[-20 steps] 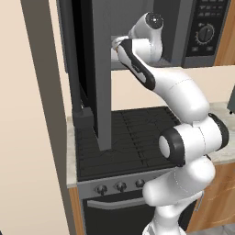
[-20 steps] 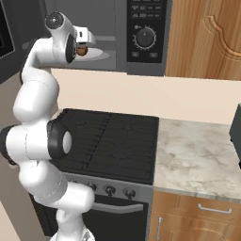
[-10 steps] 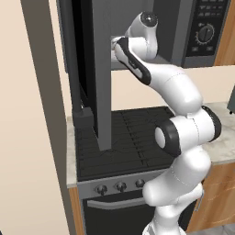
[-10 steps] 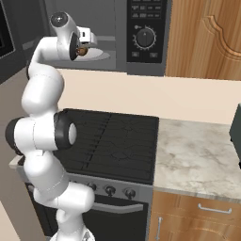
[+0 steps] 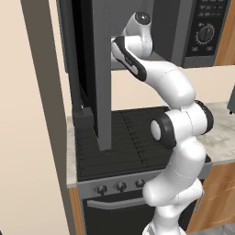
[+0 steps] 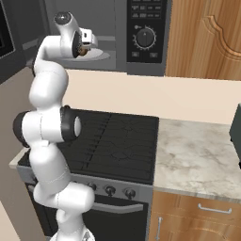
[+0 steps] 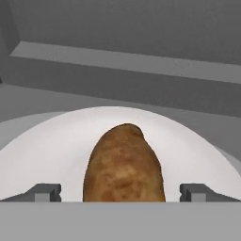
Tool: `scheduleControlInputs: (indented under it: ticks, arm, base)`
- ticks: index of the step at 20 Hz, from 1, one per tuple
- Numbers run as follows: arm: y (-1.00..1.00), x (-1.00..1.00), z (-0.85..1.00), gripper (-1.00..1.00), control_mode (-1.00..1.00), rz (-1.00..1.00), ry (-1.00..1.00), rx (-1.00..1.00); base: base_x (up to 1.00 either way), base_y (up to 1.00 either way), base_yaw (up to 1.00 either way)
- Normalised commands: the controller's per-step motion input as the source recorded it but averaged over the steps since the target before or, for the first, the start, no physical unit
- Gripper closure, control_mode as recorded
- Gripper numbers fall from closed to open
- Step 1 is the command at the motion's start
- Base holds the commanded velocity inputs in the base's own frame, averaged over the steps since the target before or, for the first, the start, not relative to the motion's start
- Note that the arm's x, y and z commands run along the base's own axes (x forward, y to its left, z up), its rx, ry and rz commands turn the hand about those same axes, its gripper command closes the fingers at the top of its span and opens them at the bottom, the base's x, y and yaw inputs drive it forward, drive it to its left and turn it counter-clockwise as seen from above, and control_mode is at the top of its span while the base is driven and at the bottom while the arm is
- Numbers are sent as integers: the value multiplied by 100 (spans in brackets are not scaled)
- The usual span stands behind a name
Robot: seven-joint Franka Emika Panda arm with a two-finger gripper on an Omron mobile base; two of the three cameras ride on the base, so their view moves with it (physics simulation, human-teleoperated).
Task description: Retrieve the reheated potato from the microwave, then place the potato, cheese, and condiment on the cutting board.
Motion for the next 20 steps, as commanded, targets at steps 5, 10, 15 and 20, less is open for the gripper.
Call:
scheduleControlInputs:
  ticks: [5, 10, 15, 20]
  arm:
    - [4, 20, -15, -100, -100, 0, 12, 0]
    - [0, 21, -9, -100, -100, 0, 7, 0]
    - [0, 13, -5, -100, -100, 0, 1, 0]
    - [0, -2, -7, 100, -100, 0, 0, 0]
  base:
    - [0, 0, 0]
    - [0, 0, 0]
    - [0, 0, 0]
    - [0, 0, 0]
